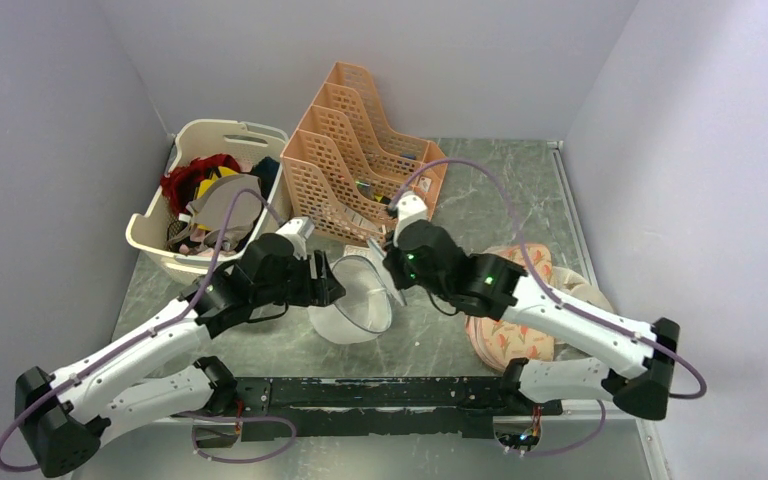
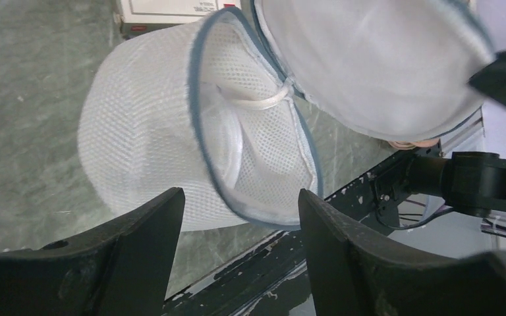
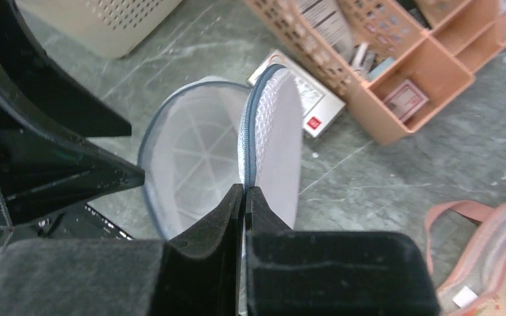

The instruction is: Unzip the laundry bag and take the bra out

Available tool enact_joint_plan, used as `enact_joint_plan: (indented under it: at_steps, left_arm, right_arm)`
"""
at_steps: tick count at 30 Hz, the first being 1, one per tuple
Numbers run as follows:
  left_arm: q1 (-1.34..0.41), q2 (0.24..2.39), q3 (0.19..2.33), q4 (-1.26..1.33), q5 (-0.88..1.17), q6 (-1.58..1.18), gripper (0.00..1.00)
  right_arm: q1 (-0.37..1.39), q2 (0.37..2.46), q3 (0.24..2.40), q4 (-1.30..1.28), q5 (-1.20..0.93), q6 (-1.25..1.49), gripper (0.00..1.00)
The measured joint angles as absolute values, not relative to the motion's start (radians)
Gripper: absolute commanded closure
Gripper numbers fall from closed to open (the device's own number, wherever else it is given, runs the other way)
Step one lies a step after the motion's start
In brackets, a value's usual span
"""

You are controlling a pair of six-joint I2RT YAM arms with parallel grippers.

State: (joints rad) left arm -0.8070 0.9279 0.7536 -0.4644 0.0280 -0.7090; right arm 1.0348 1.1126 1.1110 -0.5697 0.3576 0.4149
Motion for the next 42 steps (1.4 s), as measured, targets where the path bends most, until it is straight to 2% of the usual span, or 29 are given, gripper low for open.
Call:
enact_joint_plan:
  at_steps: [4, 10, 16, 24, 25, 30, 32, 34, 36, 42]
  left_arm:
    - [-0.807, 0.874, 0.731, -0.496, -0.013, -0.73, 0.33]
    - [-0.807, 0.798, 0.703, -0.574, -0.076, -0.761, 0.32]
    - [-0.807, 0.699, 0.713, -0.65, -0.168, -0.768, 0.27]
    - [-0.808, 0.541, 0.838, -0.743, -0.327, -0.753, 0.18]
    - [-0.808, 0.528, 0.853, -0.749, -0.343, -0.748, 0.16]
    - [-0.808, 0.516, 0.893, -0.762, -0.393, -0.725, 0.07]
    - [-0.808, 0.519, 0.893, -0.762, -0.399, -0.712, 0.02]
    - [-0.808, 0.53, 0.893, -0.761, -0.401, -0.699, 0.01]
    - [-0.808, 0.547, 0.893, -0.757, -0.401, -0.684, 0.01]
    - [-0.808, 0.606, 0.874, -0.669, -0.401, -0.635, 0.05]
  right_arm:
    - [1.121, 1.199, 1.142, -0.57, 0.376, 0.428, 1.0]
    - [1.205, 1.298, 1.206, -0.546, 0.38, 0.449, 1.0]
    - [1.235, 1.401, 1.21, -0.468, 0.34, 0.479, 1.0]
    - [1.238, 1.538, 1.166, -0.258, 0.24, 0.527, 0.98]
    - [1.238, 1.554, 1.157, -0.232, 0.228, 0.534, 0.94]
    - [1.237, 1.591, 1.09, -0.124, 0.163, 0.561, 0.55]
    - [1.233, 1.584, 1.076, -0.105, 0.144, 0.565, 0.42]
    - [1.229, 1.559, 1.063, -0.091, 0.131, 0.558, 0.31]
    - [1.222, 1.515, 1.049, -0.084, 0.125, 0.55, 0.24]
    - [1.11, 1.315, 0.989, -0.064, 0.107, 0.509, 0.14]
